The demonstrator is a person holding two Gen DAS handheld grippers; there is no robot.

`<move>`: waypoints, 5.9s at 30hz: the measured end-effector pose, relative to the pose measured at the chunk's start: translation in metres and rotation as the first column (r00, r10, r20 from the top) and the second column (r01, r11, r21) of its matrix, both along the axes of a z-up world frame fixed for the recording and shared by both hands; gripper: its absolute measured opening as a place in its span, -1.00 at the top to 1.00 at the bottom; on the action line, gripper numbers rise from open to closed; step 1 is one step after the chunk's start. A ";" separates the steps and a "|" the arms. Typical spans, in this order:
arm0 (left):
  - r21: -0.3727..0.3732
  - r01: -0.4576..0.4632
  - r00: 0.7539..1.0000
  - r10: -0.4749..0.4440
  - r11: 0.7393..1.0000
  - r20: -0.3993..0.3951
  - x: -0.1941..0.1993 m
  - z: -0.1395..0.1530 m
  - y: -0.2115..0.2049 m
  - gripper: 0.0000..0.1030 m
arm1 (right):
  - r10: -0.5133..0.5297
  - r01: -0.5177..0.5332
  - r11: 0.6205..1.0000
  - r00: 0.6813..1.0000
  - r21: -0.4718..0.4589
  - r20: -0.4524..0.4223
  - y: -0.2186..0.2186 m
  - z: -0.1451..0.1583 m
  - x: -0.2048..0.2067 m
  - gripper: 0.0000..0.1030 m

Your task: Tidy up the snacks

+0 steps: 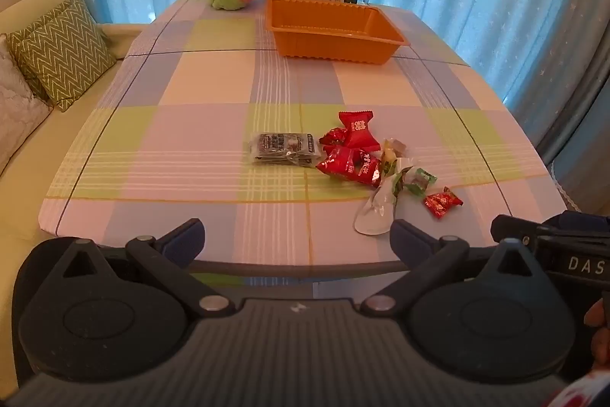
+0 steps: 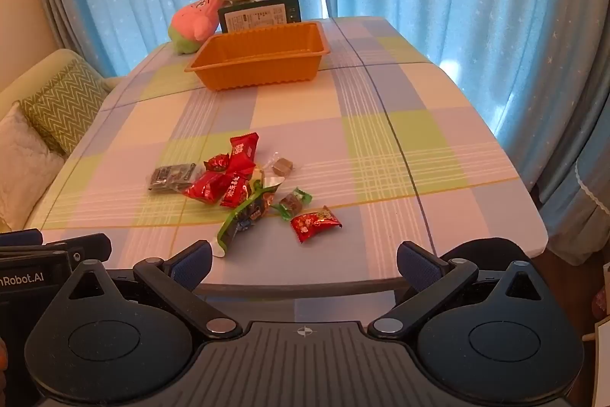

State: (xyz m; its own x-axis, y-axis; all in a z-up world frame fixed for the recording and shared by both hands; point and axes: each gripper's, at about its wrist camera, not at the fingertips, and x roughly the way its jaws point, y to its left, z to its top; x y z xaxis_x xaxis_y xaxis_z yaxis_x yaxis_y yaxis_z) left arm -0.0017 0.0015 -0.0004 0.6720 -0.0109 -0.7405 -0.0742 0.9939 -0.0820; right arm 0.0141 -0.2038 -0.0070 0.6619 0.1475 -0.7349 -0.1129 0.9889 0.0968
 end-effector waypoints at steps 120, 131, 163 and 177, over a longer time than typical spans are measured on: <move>-0.052 0.123 0.990 -0.126 0.991 -0.059 0.071 -0.035 -0.009 -0.52 | -0.060 0.061 0.995 0.998 0.079 -0.014 -0.015 -0.056 0.061 -0.32; -0.063 0.174 0.979 -0.179 0.983 -0.094 0.098 -0.055 -0.023 -0.38 | -0.055 0.066 0.990 0.994 0.128 -0.093 -0.014 -0.095 0.091 -0.10; -0.105 0.339 0.937 -0.346 0.935 -0.056 0.112 -0.067 -0.047 -0.19 | -0.118 0.118 0.993 0.993 -0.002 0.006 -0.022 -0.096 0.093 0.59; 0.052 0.513 0.855 -0.504 0.857 -0.121 0.135 -0.097 -0.090 0.45 | -0.174 0.174 0.984 0.985 0.030 0.001 -0.039 -0.095 0.093 0.59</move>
State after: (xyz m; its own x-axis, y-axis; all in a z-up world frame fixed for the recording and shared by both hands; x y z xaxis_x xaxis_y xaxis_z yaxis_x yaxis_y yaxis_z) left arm 0.1333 -0.0889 -0.0974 0.5113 -0.2696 -0.8160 0.4400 0.8977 -0.0209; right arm 0.1070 -0.2431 -0.1018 0.6824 0.0516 -0.7291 0.0603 0.9901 0.1265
